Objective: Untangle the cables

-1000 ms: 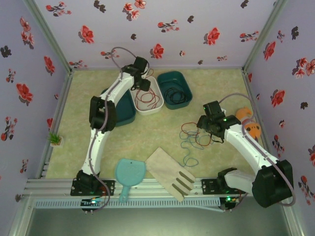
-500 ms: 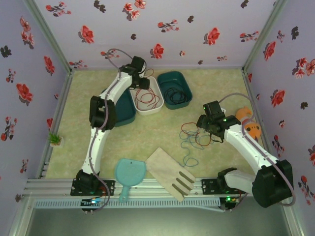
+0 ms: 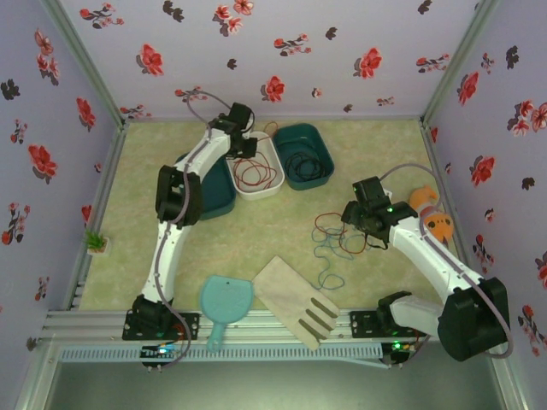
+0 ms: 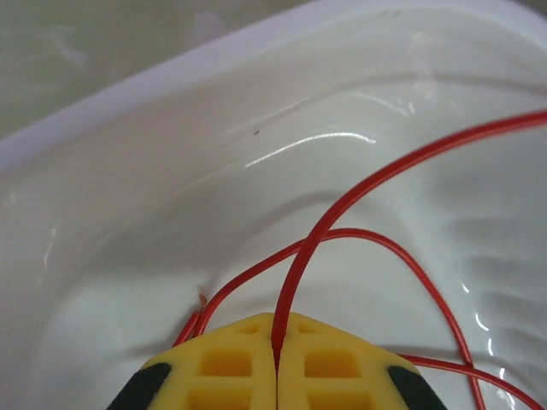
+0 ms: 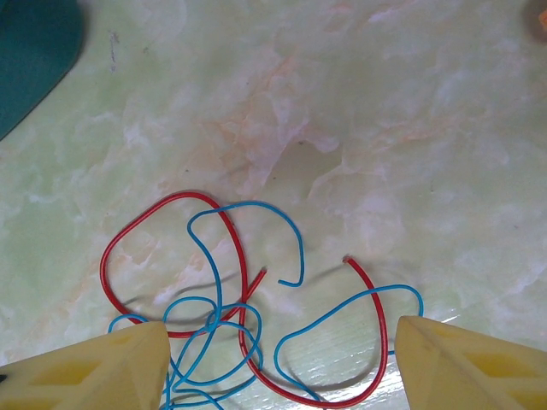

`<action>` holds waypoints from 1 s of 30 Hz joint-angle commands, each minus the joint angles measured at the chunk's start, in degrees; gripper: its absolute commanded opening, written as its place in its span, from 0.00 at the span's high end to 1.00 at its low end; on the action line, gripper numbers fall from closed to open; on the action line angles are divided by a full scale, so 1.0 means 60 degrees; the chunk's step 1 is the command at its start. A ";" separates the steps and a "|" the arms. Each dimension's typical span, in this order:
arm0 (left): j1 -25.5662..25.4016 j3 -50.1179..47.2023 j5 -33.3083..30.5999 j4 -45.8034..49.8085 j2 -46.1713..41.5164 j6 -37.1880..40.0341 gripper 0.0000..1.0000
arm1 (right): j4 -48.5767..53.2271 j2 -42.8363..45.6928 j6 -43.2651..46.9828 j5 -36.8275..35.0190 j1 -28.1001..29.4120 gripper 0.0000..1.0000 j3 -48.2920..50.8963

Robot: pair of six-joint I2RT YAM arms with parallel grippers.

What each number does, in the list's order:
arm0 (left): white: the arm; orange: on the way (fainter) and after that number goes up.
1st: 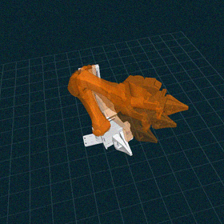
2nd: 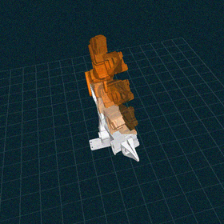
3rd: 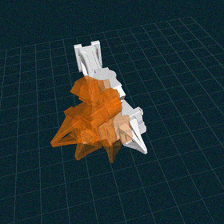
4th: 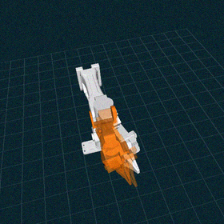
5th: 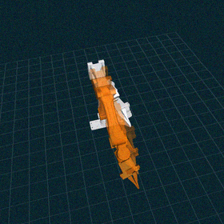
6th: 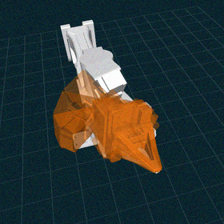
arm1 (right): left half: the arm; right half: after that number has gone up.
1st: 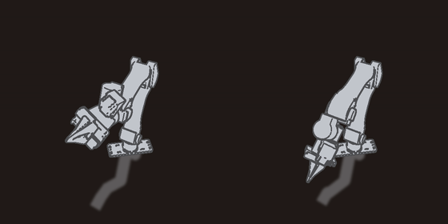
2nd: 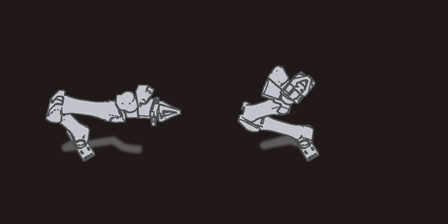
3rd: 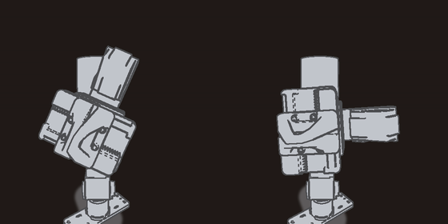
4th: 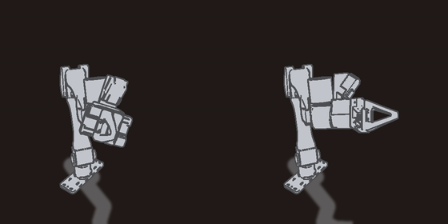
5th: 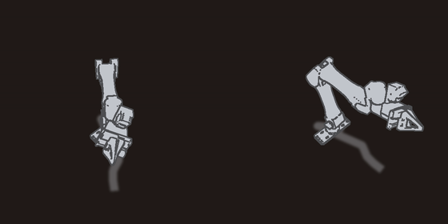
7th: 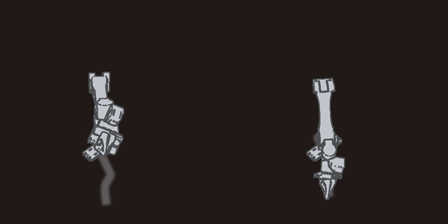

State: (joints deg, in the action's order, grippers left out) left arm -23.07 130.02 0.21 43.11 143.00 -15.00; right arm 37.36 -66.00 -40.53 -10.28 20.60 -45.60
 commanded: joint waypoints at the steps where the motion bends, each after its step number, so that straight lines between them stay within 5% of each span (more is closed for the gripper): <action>1: 0.0051 -0.0875 -0.0194 -0.1042 -0.1294 -0.0136 0.98 | -0.0057 0.0174 -0.0087 -0.0062 -0.0053 0.29 0.0142; 12: -0.0004 -0.3655 -0.0533 -0.3834 -0.3460 -0.0225 1.00 | -0.0119 0.0154 -0.0014 0.0001 -0.0064 0.29 0.0146; 30: -0.0999 -0.6310 -0.2435 -0.3018 -0.5417 -0.0858 1.00 | -0.0146 0.0009 0.0029 0.0033 -0.0064 0.29 0.0057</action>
State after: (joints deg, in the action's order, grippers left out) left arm -28.25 93.45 -10.98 22.59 112.60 -17.78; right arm 37.15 -65.91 -40.51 -10.26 20.56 -45.08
